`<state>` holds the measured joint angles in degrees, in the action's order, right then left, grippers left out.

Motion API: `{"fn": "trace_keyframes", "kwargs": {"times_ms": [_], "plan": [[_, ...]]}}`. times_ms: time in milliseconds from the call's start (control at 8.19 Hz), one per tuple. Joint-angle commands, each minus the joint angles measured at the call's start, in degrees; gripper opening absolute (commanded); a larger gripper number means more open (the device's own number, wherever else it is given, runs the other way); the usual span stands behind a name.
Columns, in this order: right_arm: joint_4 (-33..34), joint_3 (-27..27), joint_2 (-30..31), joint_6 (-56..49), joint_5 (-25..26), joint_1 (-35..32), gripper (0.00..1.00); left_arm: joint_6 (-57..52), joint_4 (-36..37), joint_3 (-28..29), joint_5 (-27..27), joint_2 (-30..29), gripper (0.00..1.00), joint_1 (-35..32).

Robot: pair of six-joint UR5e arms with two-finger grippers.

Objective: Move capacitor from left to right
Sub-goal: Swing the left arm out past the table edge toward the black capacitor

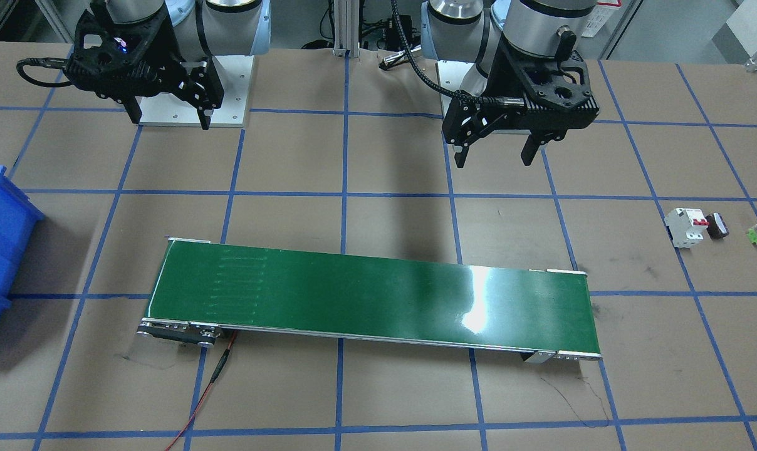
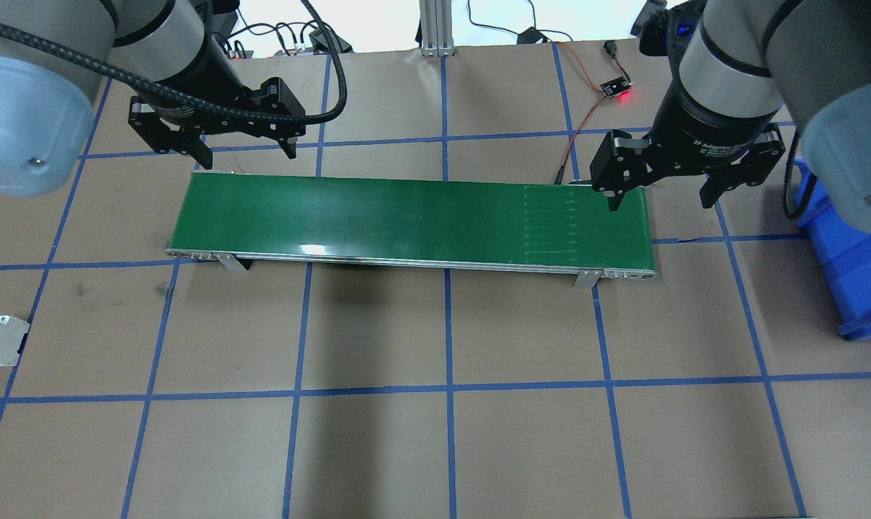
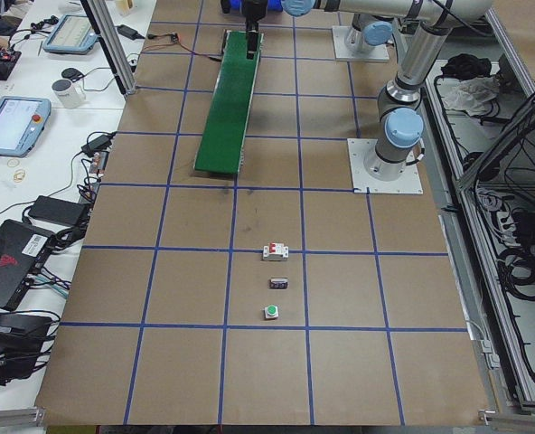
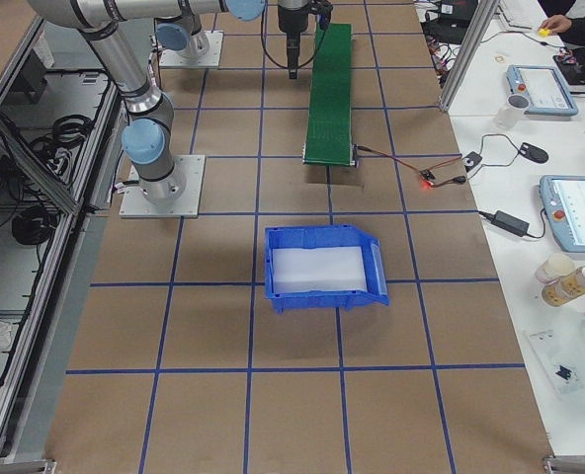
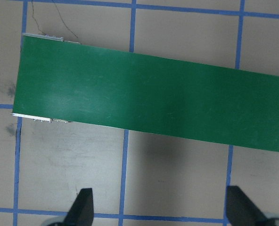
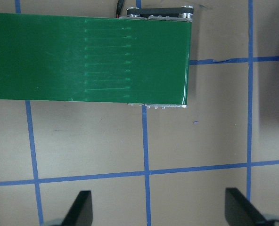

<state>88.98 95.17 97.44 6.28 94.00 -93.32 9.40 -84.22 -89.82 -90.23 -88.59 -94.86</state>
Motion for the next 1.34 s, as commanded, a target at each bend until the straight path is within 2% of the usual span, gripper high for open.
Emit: {"fn": "trace_keyframes", "kwargs": {"times_ms": [0,244,366,610,733,977,1221], "plan": [[0.14,0.01,-0.06,-0.30,-0.21,0.07,1.00,0.00,-0.50,0.00,-0.12,0.00,1.00,0.03],[0.05,0.01,-0.06,-0.56,-0.39,0.07,1.00,-0.26,-0.86,0.43,-0.03,-0.09,1.00,1.07],[0.23,0.01,-0.06,-0.13,-0.39,-0.02,1.00,-4.79,-1.03,0.96,-0.12,-0.09,1.00,3.87],[0.14,0.01,-0.06,0.14,0.57,-0.02,1.00,-10.53,-5.57,1.05,-0.03,-0.09,1.00,15.52],[0.23,0.01,-0.06,0.05,0.57,-0.02,1.00,-16.72,-7.26,1.05,-0.03,-0.26,1.00,22.28],[0.31,-0.07,0.03,0.40,0.49,-0.02,1.00,-32.80,-6.93,0.79,-0.82,-1.75,1.00,35.99],[0.32,0.01,0.03,0.31,0.22,-0.02,1.00,-41.01,-5.70,0.70,-5.21,-5.16,1.00,46.39]]}}
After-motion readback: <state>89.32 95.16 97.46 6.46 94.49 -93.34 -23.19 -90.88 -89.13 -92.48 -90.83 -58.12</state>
